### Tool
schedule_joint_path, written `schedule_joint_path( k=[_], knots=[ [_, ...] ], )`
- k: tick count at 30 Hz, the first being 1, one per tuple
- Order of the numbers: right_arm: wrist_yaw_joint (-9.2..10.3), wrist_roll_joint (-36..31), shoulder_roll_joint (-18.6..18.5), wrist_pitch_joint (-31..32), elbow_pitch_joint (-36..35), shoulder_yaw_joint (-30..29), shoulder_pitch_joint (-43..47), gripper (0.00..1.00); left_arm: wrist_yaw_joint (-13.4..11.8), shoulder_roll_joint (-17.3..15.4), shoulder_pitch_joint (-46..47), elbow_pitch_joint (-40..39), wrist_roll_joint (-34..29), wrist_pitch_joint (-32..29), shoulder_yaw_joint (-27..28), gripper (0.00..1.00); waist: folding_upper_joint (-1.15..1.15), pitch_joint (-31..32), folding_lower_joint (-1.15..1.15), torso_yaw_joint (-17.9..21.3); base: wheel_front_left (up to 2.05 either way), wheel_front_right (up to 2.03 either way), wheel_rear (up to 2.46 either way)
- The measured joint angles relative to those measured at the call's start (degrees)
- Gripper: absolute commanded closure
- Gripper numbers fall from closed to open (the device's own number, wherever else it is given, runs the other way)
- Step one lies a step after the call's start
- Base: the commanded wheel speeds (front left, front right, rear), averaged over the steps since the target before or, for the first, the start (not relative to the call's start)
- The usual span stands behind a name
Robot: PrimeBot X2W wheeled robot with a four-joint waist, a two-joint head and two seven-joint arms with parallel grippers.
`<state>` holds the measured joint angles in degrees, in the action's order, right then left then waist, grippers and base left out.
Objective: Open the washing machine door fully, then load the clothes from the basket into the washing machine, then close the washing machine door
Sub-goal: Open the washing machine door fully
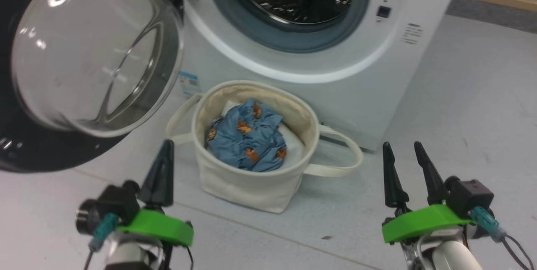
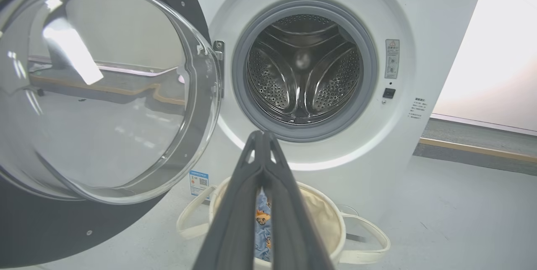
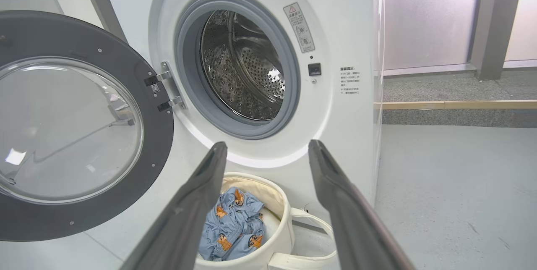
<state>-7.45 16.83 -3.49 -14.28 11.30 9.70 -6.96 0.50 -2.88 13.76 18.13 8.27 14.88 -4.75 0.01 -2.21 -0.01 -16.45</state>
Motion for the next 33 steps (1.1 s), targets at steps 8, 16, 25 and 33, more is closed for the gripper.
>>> schedule_joint_path(
  k=[8, 16, 25, 33],
  knots=[
    [0.00, 0.9, 0.2, 0.0, -1.9, -1.6, 3.0, 0.00, -2.1, 0.2, -7.0, -2.4, 3.4, -0.1, -6.2, 1.00, 0.00, 1.9, 0.00, 5.5, 0.00, 0.00, 0.00],
    [0.00, 0.9, 0.3, 0.0, -2.1, -1.8, 3.0, 0.00, -4.0, 0.2, -10.2, -4.4, 6.1, -0.1, -9.1, 0.00, 0.00, 2.6, 0.00, 9.1, 0.00, 0.00, 0.00],
    [0.00, 0.8, 0.4, 0.0, -1.9, -1.7, 3.8, 0.00, -6.6, 0.2, -10.5, -5.8, 4.9, -0.1, -9.0, 0.00, 0.00, 2.6, 0.00, 9.7, 0.00, 0.00, 0.00],
    [0.00, 0.3, 0.5, 0.0, -1.0, -1.7, 3.8, 0.00, -7.7, 0.1, -11.7, -6.6, 3.4, -0.1, -9.3, 0.00, 0.00, 2.4, 0.00, 9.4, 0.00, 0.00, 0.00]
  ],
)
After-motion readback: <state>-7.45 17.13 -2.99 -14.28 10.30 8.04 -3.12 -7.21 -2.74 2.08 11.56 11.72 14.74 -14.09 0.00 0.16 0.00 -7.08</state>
